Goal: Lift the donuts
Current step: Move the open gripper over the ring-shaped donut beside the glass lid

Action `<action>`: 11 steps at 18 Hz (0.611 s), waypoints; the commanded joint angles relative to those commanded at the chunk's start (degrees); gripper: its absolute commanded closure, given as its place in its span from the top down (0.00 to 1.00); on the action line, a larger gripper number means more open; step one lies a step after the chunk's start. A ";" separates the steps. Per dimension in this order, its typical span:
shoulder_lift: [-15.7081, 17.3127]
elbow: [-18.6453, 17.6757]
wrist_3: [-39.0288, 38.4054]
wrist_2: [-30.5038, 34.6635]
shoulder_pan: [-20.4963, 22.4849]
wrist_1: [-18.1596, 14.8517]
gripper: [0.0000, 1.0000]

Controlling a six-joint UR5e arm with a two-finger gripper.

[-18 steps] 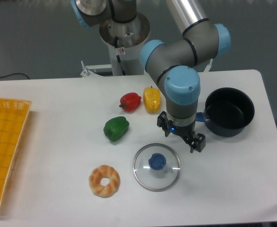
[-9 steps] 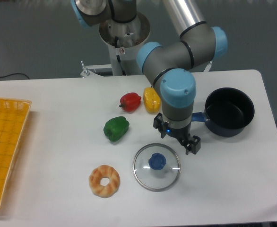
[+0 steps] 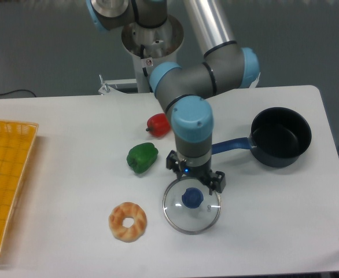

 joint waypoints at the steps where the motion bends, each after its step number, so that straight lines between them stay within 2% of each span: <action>1: -0.61 0.09 -0.71 0.00 -0.61 0.00 1.00; 4: -1.58 0.09 -3.87 -0.09 -2.02 1.84 1.00; 8: -3.95 0.09 -10.81 -0.61 -4.48 6.67 1.00; 11: -4.92 0.18 -15.47 -2.02 -5.28 7.21 1.00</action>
